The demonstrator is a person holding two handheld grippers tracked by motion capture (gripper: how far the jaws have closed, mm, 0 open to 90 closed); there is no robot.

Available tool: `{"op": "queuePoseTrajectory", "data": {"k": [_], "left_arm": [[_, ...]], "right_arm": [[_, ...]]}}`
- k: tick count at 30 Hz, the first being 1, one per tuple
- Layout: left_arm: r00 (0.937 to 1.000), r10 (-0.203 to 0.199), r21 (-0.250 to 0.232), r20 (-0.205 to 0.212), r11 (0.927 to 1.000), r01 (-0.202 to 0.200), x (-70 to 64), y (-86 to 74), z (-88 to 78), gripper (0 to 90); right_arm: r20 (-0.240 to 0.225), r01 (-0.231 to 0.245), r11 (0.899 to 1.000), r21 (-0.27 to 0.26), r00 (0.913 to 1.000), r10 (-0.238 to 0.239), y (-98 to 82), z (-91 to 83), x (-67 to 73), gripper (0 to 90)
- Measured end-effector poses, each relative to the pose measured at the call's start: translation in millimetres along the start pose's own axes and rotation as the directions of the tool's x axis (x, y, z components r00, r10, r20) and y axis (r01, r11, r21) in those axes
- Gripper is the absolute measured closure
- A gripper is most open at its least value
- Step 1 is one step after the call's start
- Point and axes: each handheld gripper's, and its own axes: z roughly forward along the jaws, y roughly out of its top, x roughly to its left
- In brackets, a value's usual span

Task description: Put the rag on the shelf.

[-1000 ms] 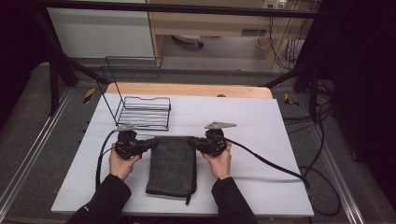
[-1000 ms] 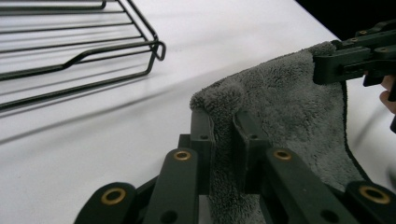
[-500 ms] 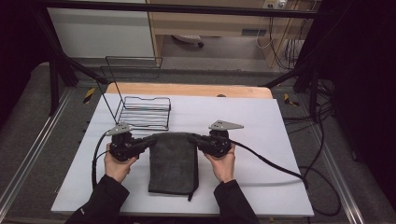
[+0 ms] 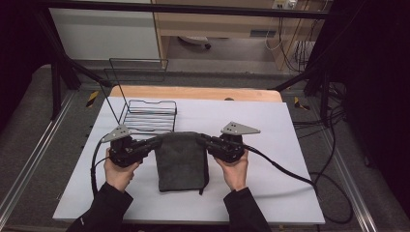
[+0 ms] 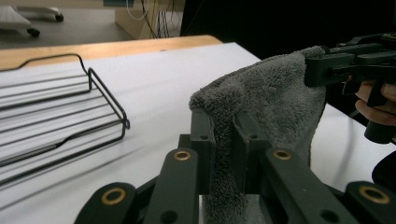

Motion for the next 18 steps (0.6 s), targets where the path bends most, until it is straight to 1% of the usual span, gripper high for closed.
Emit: {"op": "queuePoseTrajectory", "data": {"k": [5, 12, 14, 16, 18], "left_arm": [[0.9999, 0.014, -0.04, -0.006, 0.9991, -0.014, -5.2, 5.4, -7.7, 80.0], [0.9996, 0.026, -0.092, -0.009, 0.9954, -0.027, -10.5, 12.4, -18.3, 80.0], [0.9993, 0.034, -0.107, -0.014, 0.9936, -0.035, -11.9, 14.5, -21.8, 80.0], [0.9994, 0.033, -0.128, -0.014, 0.9912, -0.034, -13.1, 16.4, -25.5, 80.0], [0.9991, 0.038, -0.142, -0.017, 0.9891, -0.04, -13.7, 18.6, -29.4, 80.0]], "right_arm": [[0.008, 0.041, 0.999, -0.029, 0.9991, -0.041, 9.3, -5.9, 8.0, 80.6], [0.004, 0.067, 0.995, -0.077, 0.9977, -0.067, 20.6, -11.6, 17.6, 80.6], [0.003, 0.079, 0.993, -0.092, 0.9969, -0.079, 23.1, -12.6, 20.5, 80.6], [0.005, 0.087, 0.991, -0.101, 0.9962, -0.087, 25.7, -13.7, 23.7, 80.6], [0.003, 0.089, 0.989, -0.118, 0.996, -0.089, 28.5, -14.0, 27.0, 80.6]]}}
